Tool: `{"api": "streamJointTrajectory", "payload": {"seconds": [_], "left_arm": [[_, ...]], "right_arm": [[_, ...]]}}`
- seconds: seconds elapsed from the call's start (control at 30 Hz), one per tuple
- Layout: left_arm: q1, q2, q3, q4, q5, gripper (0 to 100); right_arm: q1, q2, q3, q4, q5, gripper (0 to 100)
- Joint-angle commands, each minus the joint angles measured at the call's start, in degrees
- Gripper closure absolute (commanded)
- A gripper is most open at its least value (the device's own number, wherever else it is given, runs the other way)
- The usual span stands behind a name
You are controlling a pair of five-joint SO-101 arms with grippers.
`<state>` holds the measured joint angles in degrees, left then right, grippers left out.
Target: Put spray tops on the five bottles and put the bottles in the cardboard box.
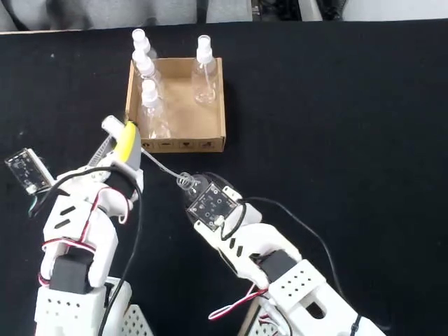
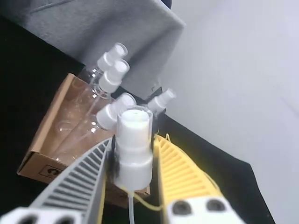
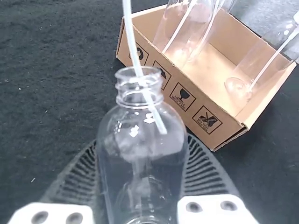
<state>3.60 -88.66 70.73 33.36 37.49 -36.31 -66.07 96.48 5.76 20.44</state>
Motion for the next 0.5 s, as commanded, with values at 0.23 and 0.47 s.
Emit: {"api": "streamJointTrajectory", "payload": {"seconds": [0.23,0.47], "left_arm": [[5.67,-1.05,0.92,-1.32,-0.88,97],[6.37,-0.53,1.1,-0.97,-0.88,96]], "right_arm": [[1.76,-2.07,0.04,-1.32,0.18,91.7],[1.76,-2.07,0.04,-1.32,0.18,91.7]]}}
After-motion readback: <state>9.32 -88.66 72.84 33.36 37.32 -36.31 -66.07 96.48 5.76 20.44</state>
